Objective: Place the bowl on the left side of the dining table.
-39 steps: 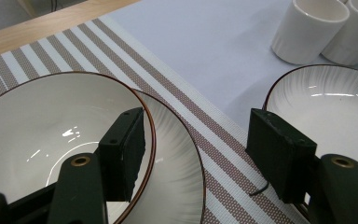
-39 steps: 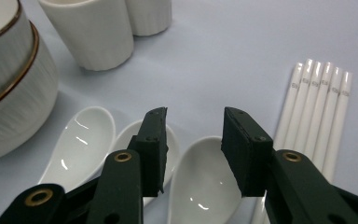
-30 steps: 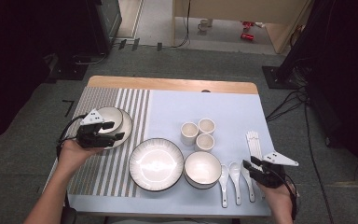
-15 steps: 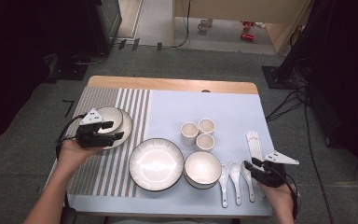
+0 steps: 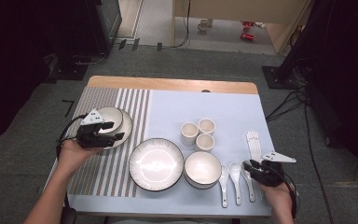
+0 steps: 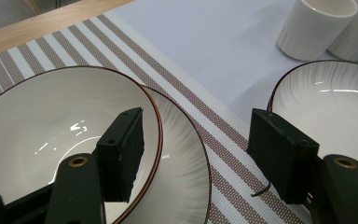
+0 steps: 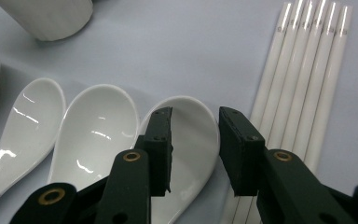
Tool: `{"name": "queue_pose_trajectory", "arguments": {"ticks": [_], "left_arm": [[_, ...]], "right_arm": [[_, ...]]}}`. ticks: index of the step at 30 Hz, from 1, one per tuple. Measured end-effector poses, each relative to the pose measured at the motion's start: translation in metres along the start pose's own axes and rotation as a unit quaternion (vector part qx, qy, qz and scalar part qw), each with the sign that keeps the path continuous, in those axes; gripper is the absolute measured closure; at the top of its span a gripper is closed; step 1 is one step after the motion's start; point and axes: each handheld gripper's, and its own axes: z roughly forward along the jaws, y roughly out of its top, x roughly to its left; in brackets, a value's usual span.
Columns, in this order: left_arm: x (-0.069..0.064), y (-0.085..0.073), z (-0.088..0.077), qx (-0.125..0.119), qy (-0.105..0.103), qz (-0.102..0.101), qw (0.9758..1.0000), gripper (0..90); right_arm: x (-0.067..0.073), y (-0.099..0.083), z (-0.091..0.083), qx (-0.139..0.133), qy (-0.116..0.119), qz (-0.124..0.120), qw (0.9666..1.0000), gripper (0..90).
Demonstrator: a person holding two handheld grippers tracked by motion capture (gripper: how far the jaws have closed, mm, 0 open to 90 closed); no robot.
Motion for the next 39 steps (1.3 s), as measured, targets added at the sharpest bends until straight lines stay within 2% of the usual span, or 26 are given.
{"name": "queue_pose_trajectory", "arguments": {"ticks": [5, 12, 17, 21, 31, 39], "left_arm": [[0.000, 0.000, 0.000, 0.001, 0.001, 0.000, 1.0000, 36.3], [0.000, 0.000, -0.001, 0.002, 0.002, 0.000, 1.0000, 36.4], [0.000, -0.001, -0.001, 0.003, 0.004, 0.001, 1.0000, 36.3], [0.000, -0.001, -0.001, 0.003, 0.004, 0.000, 1.0000, 36.3], [-0.001, -0.002, -0.001, 0.004, 0.004, 0.001, 1.0000, 36.4], [-0.002, -0.002, -0.001, 0.007, 0.003, 0.002, 1.0000, 36.3]], "right_arm": [[-0.001, 0.000, 0.002, 0.007, -0.001, -0.001, 1.0000, 66.0], [0.000, 0.001, 0.001, 0.009, -0.007, 0.004, 0.9999, 73.9], [0.000, 0.004, -0.002, 0.003, -0.012, -0.001, 0.9999, 81.0], [0.001, 0.006, -0.003, -0.007, -0.006, 0.006, 0.9999, 85.7], [0.002, 0.009, -0.005, -0.014, -0.005, 0.007, 0.9999, 87.3], [0.005, 0.015, -0.002, -0.006, -0.011, -0.012, 0.9998, 87.3]]}}
